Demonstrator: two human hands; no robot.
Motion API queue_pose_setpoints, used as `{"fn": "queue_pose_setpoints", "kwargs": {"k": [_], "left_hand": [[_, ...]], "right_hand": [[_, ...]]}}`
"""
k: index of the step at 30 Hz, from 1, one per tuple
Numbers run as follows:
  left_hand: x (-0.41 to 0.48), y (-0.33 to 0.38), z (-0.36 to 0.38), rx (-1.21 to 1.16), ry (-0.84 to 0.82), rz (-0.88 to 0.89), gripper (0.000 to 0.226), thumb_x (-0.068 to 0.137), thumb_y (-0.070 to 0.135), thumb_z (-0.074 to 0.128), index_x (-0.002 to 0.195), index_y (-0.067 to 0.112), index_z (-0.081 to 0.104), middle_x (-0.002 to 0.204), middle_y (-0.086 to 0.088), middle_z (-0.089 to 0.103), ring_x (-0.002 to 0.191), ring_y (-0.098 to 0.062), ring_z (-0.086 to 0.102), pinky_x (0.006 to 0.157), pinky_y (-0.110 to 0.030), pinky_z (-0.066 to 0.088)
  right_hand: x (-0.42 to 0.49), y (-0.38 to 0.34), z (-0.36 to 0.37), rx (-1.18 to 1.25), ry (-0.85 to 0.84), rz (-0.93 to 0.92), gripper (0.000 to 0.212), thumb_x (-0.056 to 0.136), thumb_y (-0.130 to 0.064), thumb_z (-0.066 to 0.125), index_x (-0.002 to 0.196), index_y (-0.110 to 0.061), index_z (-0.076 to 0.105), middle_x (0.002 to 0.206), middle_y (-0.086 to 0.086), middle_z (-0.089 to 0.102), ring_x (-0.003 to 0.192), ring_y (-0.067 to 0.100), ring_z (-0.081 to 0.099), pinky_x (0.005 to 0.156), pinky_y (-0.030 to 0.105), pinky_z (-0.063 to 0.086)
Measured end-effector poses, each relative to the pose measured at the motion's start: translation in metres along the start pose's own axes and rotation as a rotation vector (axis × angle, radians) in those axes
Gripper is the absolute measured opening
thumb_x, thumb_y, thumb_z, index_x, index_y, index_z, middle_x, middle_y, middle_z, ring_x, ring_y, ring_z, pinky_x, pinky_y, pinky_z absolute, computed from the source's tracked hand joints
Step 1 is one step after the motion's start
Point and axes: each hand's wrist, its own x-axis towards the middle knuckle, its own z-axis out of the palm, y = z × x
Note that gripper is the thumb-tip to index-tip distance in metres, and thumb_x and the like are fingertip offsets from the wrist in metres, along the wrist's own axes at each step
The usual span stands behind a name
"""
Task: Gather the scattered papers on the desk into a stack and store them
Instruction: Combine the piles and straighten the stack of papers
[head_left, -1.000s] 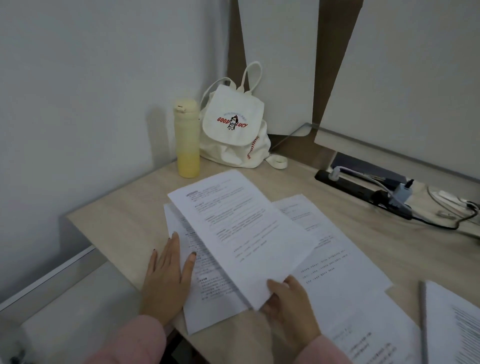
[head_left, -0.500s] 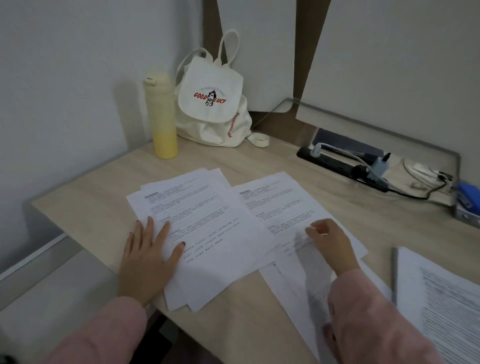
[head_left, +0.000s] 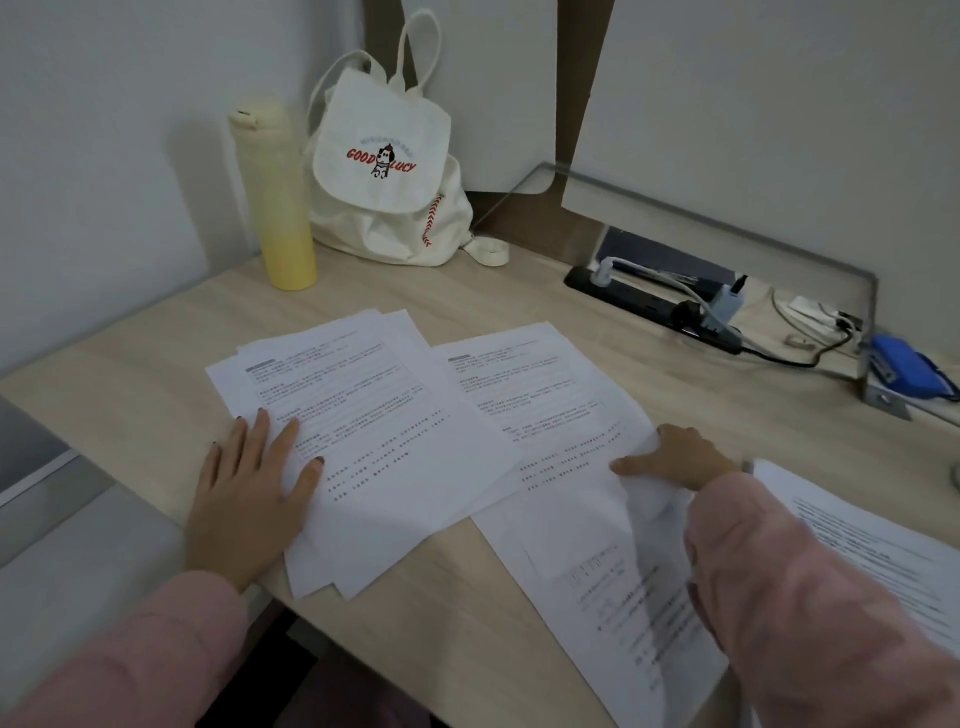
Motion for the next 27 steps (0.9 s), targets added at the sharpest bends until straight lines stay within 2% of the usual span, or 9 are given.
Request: {"fn": "queue_pose_setpoints", "kwargs": {"k": [4, 8, 11, 15, 17, 19, 21, 24, 27], "left_hand": [[0.0, 0.0, -0.001, -0.018, 0.004, -0.003, 0.058, 0.092, 0.041, 0.045, 0.146, 0.028, 0.027, 0.158, -0.004, 0.015, 0.146, -0.023, 0.01, 0.118, -0.038, 0.003], [0.0, 0.0, -0.001, -0.012, -0.002, 0.004, 0.058, 0.093, 0.042, 0.044, 0.146, 0.028, 0.025, 0.158, -0.004, 0.014, 0.146, -0.023, 0.009, 0.118, -0.038, 0.002], [0.0, -0.001, -0.001, -0.016, -0.015, -0.002, 0.059, 0.093, 0.044, 0.04, 0.147, 0.03, 0.021, 0.159, -0.002, 0.01, 0.147, -0.021, 0.006, 0.118, -0.037, 0.0], [0.0, -0.002, -0.001, 0.005, -0.016, 0.008, 0.06, 0.094, 0.046, 0.038, 0.148, 0.028, 0.019, 0.159, -0.003, 0.007, 0.147, -0.021, 0.004, 0.119, -0.038, 0.001], [-0.001, -0.002, 0.0, 0.006, -0.008, 0.013, 0.059, 0.094, 0.048, 0.034, 0.148, 0.028, 0.019, 0.159, -0.003, 0.007, 0.147, -0.022, 0.004, 0.119, -0.037, 0.001], [-0.002, -0.001, -0.001, 0.002, -0.013, 0.018, 0.058, 0.095, 0.048, 0.032, 0.148, 0.029, 0.017, 0.159, -0.003, 0.005, 0.147, -0.021, 0.002, 0.119, -0.037, 0.0], [-0.002, -0.001, -0.002, -0.023, -0.013, 0.001, 0.056, 0.096, 0.046, 0.028, 0.148, 0.028, 0.015, 0.159, -0.002, 0.004, 0.147, -0.02, 0.001, 0.119, -0.038, 0.0], [-0.004, -0.003, 0.0, 0.121, -0.03, 0.06, 0.07, 0.086, 0.048, -0.006, 0.149, 0.021, 0.009, 0.159, -0.008, 0.001, 0.147, -0.025, -0.004, 0.117, -0.041, -0.003], [-0.001, -0.004, 0.0, -0.045, -0.008, 0.009, 0.057, 0.097, 0.041, 0.005, 0.148, 0.018, 0.015, 0.159, -0.004, 0.009, 0.147, -0.02, 0.002, 0.119, -0.037, 0.0]], "right_hand": [[-0.004, 0.002, 0.005, 0.131, 0.027, -0.127, 0.039, 0.083, -0.023, 0.065, 0.113, -0.002, 0.05, 0.114, 0.016, 0.057, 0.09, 0.024, 0.048, 0.076, 0.028, 0.034], [-0.013, 0.0, -0.004, 0.393, 0.455, -0.187, 0.023, 0.092, -0.012, 0.05, 0.111, 0.0, 0.049, 0.112, 0.022, 0.058, 0.096, 0.033, 0.053, 0.072, 0.029, 0.031], [-0.028, -0.015, -0.03, 0.6, 0.731, -0.345, 0.02, 0.093, -0.012, 0.045, 0.11, -0.004, 0.052, 0.096, 0.007, 0.055, 0.082, 0.021, 0.048, 0.065, 0.024, 0.031], [-0.049, -0.045, -0.066, 0.851, 0.88, -0.505, 0.0, 0.092, -0.015, 0.047, 0.092, -0.015, 0.047, 0.072, -0.01, 0.046, 0.063, -0.002, 0.044, 0.049, 0.002, 0.033], [-0.054, -0.059, -0.079, 1.014, 0.87, -0.506, 0.007, 0.089, -0.016, 0.048, 0.093, -0.01, 0.051, 0.077, -0.006, 0.051, 0.067, 0.002, 0.048, 0.056, 0.004, 0.037], [-0.054, -0.071, -0.086, 1.218, 0.77, -0.478, 0.016, 0.088, -0.015, 0.05, 0.1, -0.006, 0.055, 0.096, 0.008, 0.061, 0.083, 0.016, 0.058, 0.074, 0.022, 0.05], [-0.053, -0.083, -0.085, 1.379, 0.625, -0.453, 0.011, 0.089, -0.011, 0.051, 0.098, -0.012, 0.056, 0.108, 0.013, 0.063, 0.094, 0.023, 0.061, 0.086, 0.036, 0.052], [-0.048, -0.102, -0.062, 1.375, 0.482, -0.395, 0.01, 0.09, -0.01, 0.05, 0.098, -0.014, 0.056, 0.109, 0.011, 0.065, 0.097, 0.027, 0.063, 0.092, 0.042, 0.051], [-0.042, -0.12, -0.022, 1.258, 0.4, -0.356, 0.012, 0.091, -0.013, 0.05, 0.102, -0.013, 0.055, 0.111, 0.013, 0.065, 0.099, 0.03, 0.063, 0.09, 0.045, 0.051]]}}
